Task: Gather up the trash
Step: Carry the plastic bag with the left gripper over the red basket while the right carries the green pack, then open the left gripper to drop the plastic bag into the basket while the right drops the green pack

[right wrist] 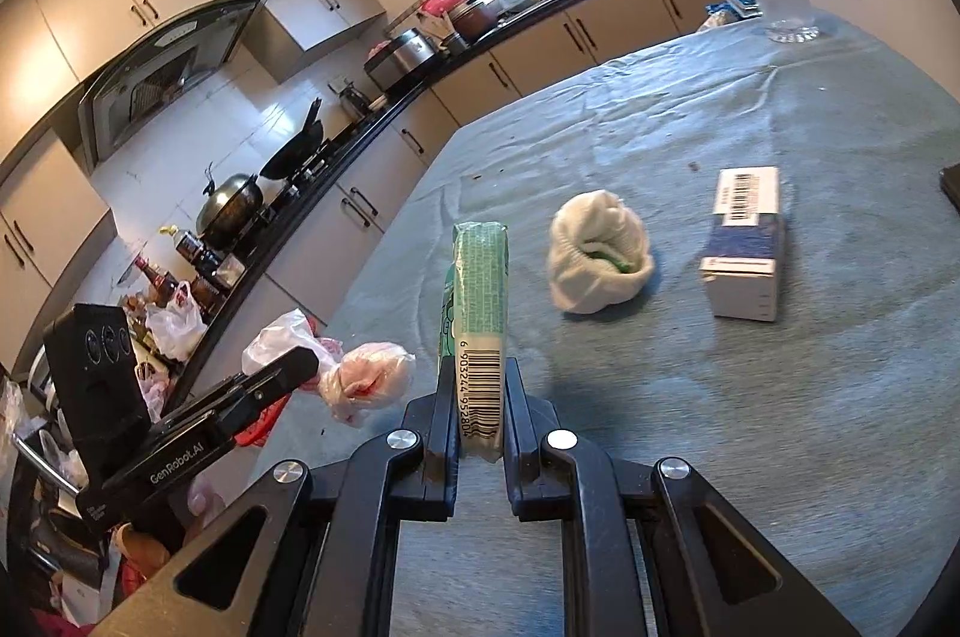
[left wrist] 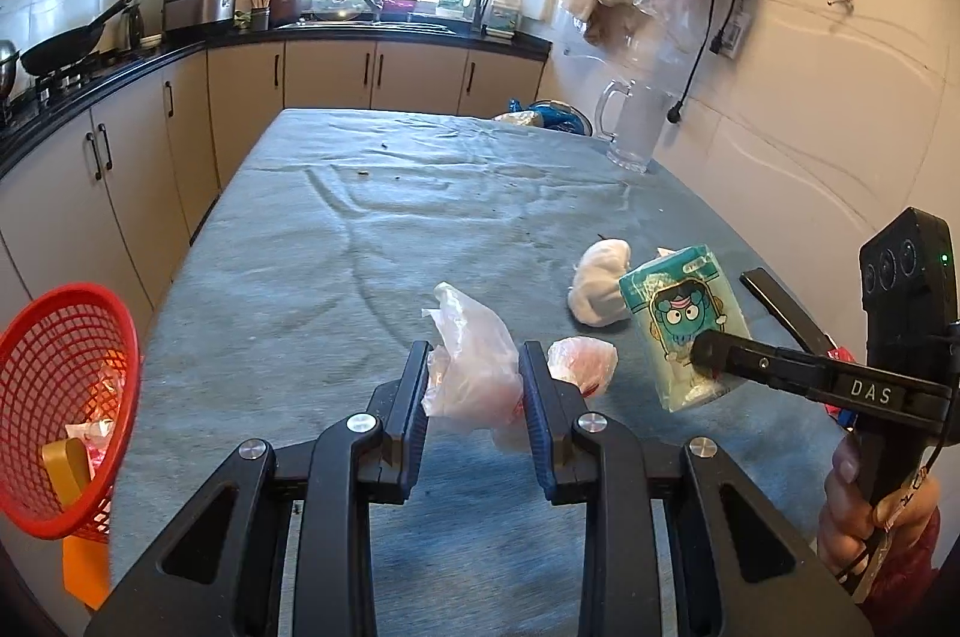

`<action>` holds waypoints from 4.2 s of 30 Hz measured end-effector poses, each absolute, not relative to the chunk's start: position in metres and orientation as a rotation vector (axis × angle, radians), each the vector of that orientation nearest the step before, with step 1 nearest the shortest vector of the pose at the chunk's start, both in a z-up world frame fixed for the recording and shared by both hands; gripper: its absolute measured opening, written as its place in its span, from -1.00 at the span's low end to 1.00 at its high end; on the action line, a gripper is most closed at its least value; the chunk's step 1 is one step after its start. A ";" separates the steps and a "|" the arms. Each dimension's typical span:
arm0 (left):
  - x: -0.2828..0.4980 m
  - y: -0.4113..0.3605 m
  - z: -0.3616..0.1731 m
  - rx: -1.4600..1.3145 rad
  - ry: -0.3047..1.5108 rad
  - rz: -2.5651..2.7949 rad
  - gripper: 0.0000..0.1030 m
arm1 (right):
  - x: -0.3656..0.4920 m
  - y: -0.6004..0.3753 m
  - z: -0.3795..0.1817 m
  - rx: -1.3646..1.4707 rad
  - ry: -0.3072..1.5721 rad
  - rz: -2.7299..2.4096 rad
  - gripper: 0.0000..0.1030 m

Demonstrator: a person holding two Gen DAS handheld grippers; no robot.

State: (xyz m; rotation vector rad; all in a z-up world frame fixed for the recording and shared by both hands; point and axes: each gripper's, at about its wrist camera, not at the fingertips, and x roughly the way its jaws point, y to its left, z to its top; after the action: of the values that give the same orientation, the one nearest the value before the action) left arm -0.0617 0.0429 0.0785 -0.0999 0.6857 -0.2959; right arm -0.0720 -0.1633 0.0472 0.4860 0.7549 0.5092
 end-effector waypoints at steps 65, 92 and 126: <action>-0.106 0.224 0.070 -0.263 0.557 0.062 -0.45 | -0.043 0.025 0.077 0.199 0.839 0.729 -0.75; -0.111 0.291 0.036 -0.333 0.596 0.205 -0.45 | -0.012 0.118 0.073 0.126 0.885 0.803 -0.75; -0.112 0.315 0.027 -0.394 0.595 0.241 -0.05 | 0.013 0.153 0.058 0.103 0.922 0.770 -0.48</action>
State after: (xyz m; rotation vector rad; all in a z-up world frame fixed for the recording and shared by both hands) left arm -0.1121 0.3155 0.0271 -0.3937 0.5948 0.2412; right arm 0.0129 0.1532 0.0582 0.1028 0.9223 0.7701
